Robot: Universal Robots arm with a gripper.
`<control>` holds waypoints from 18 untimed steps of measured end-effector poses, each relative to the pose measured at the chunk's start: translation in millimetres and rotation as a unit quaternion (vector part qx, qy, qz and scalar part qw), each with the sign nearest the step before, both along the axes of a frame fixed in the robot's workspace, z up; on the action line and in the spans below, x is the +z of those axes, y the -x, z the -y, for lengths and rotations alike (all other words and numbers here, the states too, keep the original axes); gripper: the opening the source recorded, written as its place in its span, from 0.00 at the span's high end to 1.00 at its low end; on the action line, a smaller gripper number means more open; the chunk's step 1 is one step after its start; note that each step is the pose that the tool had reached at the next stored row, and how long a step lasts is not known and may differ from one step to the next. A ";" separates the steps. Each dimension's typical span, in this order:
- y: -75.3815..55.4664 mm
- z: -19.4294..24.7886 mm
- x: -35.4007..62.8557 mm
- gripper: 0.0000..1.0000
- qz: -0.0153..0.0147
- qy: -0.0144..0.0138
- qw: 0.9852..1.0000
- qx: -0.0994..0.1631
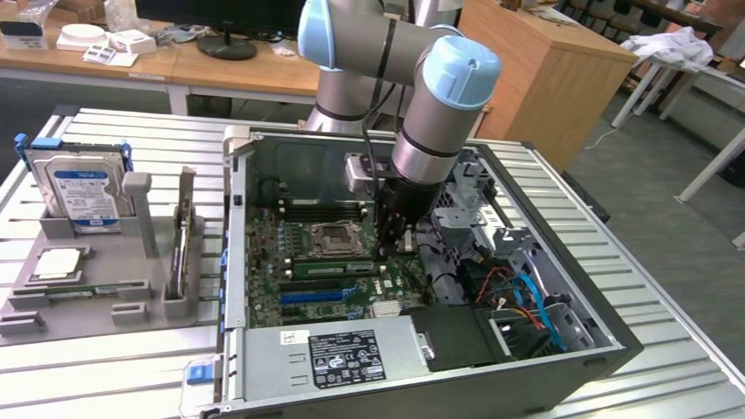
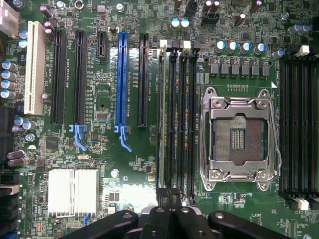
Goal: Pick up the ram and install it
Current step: 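Press down the ram until it locks into place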
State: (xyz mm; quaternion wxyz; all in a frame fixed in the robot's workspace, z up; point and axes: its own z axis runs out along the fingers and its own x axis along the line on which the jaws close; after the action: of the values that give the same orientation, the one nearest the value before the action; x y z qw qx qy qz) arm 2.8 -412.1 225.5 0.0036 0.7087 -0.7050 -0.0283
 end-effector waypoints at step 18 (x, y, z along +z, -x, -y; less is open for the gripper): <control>0.0 0.1 -2.0 0.89 0.000 0.000 1.000 0.000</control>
State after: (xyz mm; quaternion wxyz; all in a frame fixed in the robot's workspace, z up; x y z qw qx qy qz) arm 2.8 -412.2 223.5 0.0036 0.7087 -0.7050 -0.0283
